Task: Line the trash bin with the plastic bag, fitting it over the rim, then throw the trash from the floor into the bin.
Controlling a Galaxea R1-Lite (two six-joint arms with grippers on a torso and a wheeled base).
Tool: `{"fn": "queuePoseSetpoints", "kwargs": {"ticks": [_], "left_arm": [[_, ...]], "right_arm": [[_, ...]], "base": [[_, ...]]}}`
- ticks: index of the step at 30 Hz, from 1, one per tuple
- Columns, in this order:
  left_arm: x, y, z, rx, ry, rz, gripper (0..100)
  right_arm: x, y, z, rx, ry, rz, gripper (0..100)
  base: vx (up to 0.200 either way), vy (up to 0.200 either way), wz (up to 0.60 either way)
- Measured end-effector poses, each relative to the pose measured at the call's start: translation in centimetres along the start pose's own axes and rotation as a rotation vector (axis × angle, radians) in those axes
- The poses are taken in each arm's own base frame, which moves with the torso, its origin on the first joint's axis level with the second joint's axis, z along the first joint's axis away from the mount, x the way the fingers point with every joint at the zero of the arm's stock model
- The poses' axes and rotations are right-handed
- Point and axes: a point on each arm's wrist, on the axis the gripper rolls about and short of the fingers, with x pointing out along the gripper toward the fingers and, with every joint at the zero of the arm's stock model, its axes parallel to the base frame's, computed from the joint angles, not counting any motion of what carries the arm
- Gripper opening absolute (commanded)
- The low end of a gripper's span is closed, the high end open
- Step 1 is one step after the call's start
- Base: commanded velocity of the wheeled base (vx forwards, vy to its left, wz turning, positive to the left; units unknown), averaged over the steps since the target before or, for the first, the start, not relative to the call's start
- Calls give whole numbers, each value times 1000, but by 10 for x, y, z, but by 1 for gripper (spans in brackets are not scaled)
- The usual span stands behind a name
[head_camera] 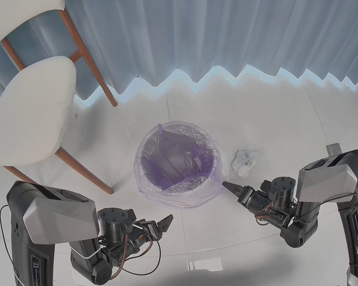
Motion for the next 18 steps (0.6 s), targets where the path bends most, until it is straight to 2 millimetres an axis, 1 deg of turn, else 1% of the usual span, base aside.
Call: {"fn": "queuePoseSetpoints", "kwargs": {"ticks": [5, 8, 11, 18], "left_arm": [[15, 12, -4, -12, 3, 12, 100], [22, 14, -7, -26, 2, 11, 100], [26, 16, -8, -57, -2, 11, 100], [32, 16, -7, -65, -17, 5, 100]], "right_arm": [[1, -1, 0, 1, 0, -1, 100], [1, -1, 0, 1, -1, -1, 100], [1, -1, 0, 1, -1, 0, 100], [1, -1, -1, 1, 1, -3, 100]], "base": [[0, 0, 0], [0, 0, 0], [0, 0, 0], [0, 0, 0]]}}
